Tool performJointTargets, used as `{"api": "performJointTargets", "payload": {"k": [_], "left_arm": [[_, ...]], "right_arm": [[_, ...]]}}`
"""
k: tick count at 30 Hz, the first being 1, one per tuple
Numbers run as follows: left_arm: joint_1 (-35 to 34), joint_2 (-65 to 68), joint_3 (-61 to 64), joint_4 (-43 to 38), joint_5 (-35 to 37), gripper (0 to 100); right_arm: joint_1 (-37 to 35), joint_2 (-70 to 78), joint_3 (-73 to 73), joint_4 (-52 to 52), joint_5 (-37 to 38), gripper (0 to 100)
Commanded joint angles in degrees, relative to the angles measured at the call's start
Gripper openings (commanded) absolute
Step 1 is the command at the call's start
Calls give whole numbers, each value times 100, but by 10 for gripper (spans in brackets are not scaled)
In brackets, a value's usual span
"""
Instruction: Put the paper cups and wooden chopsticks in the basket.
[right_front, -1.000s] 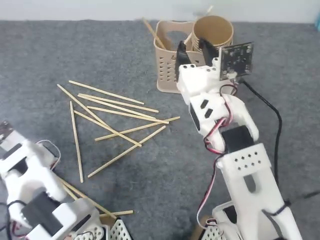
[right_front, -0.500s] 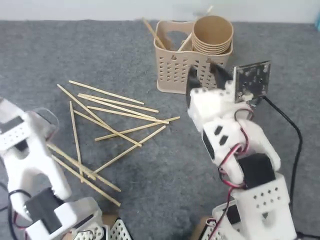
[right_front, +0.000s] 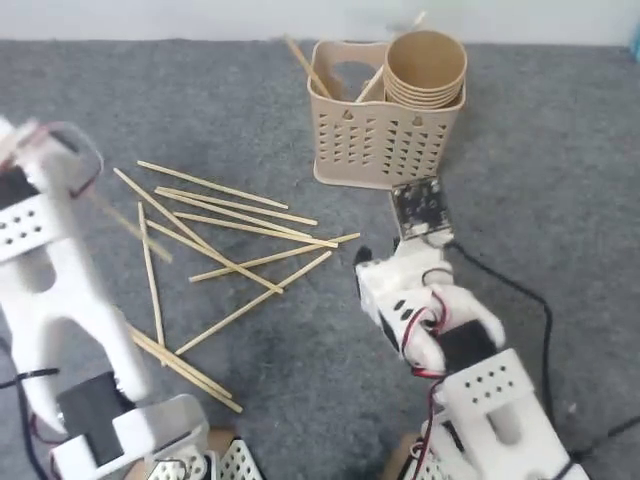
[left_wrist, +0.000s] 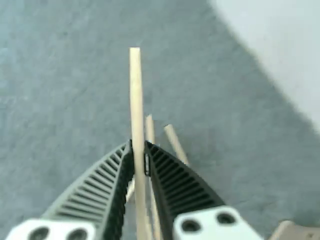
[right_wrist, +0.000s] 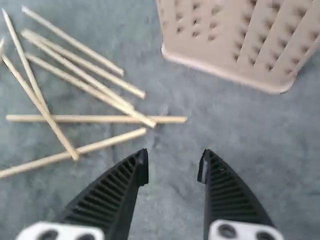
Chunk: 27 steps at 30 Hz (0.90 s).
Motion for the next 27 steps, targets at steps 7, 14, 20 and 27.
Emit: {"api": "performJointTargets", "payload": {"k": [7,14,20,27], "left_arm": [[1785,-79,-3301,-35,-35,11],[3226,-35,-3468,-1952,-686,11],[4141,-26,-1684,-4774,-1969,11],[4844,325,-945,-5521,-2110,11]], "right_arm": [[-1007,-101,563,-400,-53,177],[-998,-92,571,-400,-26,177],[-998,-92,571,-382,-26,177],[-989,-92,571,-365,-18,177]]}}
